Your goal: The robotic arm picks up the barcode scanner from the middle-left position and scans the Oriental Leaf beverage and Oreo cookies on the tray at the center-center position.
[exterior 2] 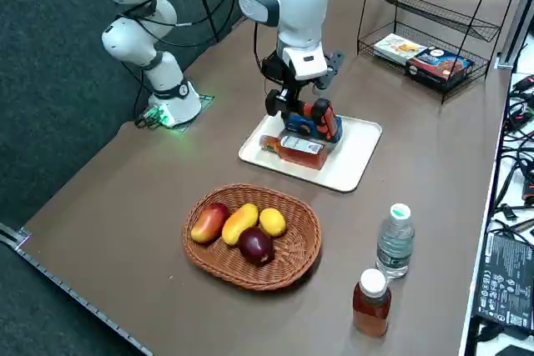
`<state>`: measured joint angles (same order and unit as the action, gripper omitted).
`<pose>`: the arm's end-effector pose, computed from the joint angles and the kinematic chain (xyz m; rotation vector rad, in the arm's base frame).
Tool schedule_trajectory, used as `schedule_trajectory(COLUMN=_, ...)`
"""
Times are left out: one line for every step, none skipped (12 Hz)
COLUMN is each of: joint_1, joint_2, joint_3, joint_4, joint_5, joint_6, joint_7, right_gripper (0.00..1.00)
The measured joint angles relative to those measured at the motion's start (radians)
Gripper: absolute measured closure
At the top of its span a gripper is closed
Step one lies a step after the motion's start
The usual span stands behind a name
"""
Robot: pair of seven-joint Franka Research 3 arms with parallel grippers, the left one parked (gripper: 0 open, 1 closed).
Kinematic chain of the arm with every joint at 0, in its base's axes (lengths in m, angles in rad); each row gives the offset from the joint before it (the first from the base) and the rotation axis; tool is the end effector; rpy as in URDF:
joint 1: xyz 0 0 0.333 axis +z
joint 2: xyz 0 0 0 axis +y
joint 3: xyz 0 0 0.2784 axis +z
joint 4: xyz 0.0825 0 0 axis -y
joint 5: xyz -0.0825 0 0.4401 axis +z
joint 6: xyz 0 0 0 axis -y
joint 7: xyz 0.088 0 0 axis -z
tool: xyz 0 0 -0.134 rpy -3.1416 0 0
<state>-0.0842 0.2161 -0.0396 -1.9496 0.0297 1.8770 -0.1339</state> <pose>0.5930 -0.0709 0.2555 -3.0556 0.0050 0.4365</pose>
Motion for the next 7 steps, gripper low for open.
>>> schedule_trajectory(joint_1=-0.002, joint_2=0.0, joint_3=0.0, joint_4=0.003, joint_5=0.0, joint_6=0.001, joint_7=0.0, right_gripper=0.58)
schedule_trajectory(joint_1=-0.005, joint_2=0.0, joint_3=0.0, joint_4=0.006, joint_5=0.0, joint_6=0.002, joint_7=0.0, right_gripper=0.58)
schedule_trajectory(joint_1=-0.008, joint_2=0.001, joint_3=0.0, joint_4=0.007, joint_5=0.0, joint_6=0.003, joint_7=0.0, right_gripper=0.58)
schedule_trajectory(joint_1=-0.01, joint_2=0.003, joint_3=0.0, joint_4=0.007, joint_5=-0.002, joint_6=0.008, joint_7=-0.001, right_gripper=0.58)
schedule_trajectory(joint_1=-0.012, joint_2=0.006, joint_3=0.0, joint_4=0.007, joint_5=-0.011, joint_6=0.012, joint_7=-0.002, right_gripper=0.58)
schedule_trajectory(joint_1=-0.014, joint_2=0.01, joint_3=0.0, joint_4=0.007, joint_5=-0.02, joint_6=0.016, joint_7=-0.002, right_gripper=0.58)
schedule_trajectory(joint_1=-0.018, joint_2=0.015, joint_3=0.0, joint_4=0.007, joint_5=-0.026, joint_6=0.016, joint_7=-0.003, right_gripper=0.58)
